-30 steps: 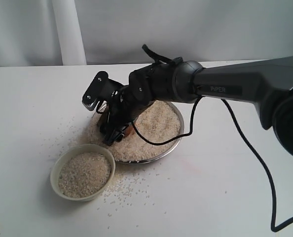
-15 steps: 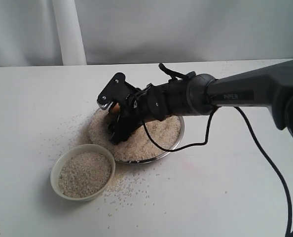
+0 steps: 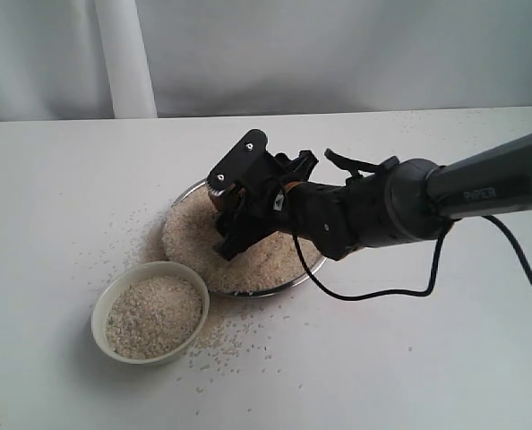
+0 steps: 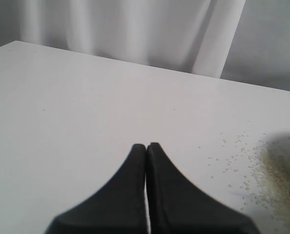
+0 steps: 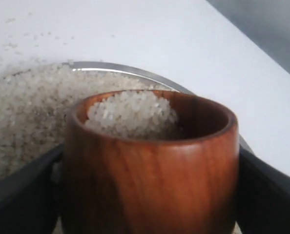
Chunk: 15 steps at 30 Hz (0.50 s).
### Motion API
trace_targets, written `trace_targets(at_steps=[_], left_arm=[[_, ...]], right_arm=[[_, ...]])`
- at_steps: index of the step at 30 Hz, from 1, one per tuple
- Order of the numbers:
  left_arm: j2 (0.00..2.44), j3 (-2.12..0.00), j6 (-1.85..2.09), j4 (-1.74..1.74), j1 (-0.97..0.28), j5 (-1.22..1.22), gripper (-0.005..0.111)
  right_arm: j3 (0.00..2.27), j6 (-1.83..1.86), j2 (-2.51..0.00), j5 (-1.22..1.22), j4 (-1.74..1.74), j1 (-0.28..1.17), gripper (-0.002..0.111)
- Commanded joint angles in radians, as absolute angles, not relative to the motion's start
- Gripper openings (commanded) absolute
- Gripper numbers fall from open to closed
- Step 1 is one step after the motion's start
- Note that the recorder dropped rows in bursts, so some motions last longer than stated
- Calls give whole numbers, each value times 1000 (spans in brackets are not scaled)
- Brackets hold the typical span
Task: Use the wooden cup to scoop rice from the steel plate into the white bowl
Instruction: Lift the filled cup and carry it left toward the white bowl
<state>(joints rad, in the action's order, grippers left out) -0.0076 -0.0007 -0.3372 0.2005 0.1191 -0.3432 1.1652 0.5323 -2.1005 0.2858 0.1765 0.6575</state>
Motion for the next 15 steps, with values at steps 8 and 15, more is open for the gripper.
trace_targets(at_steps=[8, 15], left_arm=[[0, 0, -339, 197, 118, -337, 0], [0, 0, -339, 197, 118, -337, 0]], right_arm=[[1114, 515, -2050, 377, 178, 650, 0], [1114, 566, -1978, 275, 117, 673, 0]])
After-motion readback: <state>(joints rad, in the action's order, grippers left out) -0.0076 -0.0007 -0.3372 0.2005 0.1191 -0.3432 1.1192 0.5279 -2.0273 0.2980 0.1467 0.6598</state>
